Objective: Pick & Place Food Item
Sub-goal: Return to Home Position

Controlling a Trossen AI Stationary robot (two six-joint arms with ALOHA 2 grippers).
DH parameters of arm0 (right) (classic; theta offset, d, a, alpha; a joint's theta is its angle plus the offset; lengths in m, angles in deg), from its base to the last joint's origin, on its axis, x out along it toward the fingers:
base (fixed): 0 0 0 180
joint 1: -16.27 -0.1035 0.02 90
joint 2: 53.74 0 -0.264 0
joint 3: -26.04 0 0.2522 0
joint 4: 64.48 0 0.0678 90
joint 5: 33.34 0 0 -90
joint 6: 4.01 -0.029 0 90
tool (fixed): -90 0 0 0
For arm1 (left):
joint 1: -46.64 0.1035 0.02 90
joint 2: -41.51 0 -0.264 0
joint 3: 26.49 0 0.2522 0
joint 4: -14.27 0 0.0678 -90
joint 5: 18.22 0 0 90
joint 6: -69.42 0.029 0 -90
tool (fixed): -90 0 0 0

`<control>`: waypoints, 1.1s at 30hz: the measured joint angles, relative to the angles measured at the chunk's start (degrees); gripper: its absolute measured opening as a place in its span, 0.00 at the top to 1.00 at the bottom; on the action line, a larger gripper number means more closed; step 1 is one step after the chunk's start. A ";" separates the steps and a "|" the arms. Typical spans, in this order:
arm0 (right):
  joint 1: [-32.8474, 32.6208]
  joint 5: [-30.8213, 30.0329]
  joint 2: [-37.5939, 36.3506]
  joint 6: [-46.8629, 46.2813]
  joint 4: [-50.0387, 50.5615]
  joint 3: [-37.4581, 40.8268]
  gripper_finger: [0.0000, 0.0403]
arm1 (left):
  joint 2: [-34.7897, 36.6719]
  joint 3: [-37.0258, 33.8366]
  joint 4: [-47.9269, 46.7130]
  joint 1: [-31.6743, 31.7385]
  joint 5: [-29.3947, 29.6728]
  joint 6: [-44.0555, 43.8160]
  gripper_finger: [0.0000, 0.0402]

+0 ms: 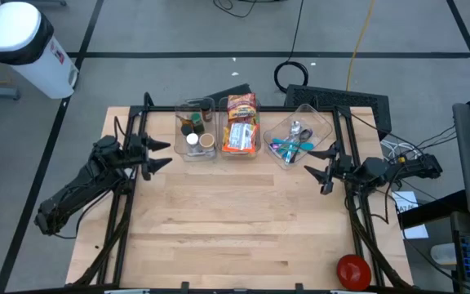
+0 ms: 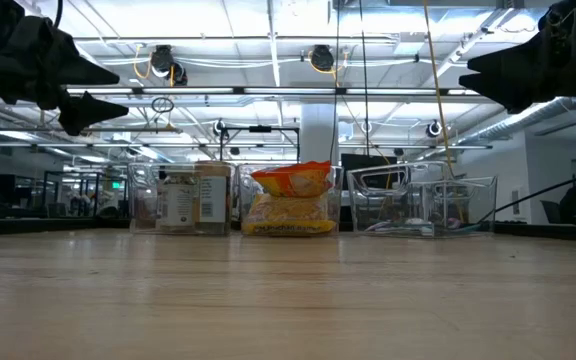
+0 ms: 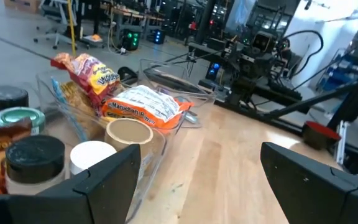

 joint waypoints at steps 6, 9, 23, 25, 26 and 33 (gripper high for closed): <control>0.00 0.02 0.00 0.42 0.57 0.09 0.40 | 0.00 0.00 0.33 0.00 0.07 -3.73 0.16; 0.00 0.02 0.02 0.37 0.85 0.11 0.40 | 0.00 0.00 0.44 0.00 0.08 -3.58 0.16; 0.00 0.04 0.02 0.26 0.81 0.20 0.40 | 0.00 0.00 0.46 0.00 0.09 -3.52 0.16; 0.00 0.05 0.02 0.26 0.80 0.24 0.40 | 0.00 0.00 0.45 0.00 0.10 -3.52 0.16; 0.00 0.05 0.02 0.26 0.79 0.24 0.40 | 0.00 0.00 0.46 0.00 0.11 -3.47 0.16; 0.00 0.06 0.02 0.25 0.79 0.24 0.40 | 0.00 0.00 0.45 0.00 0.12 -3.46 0.16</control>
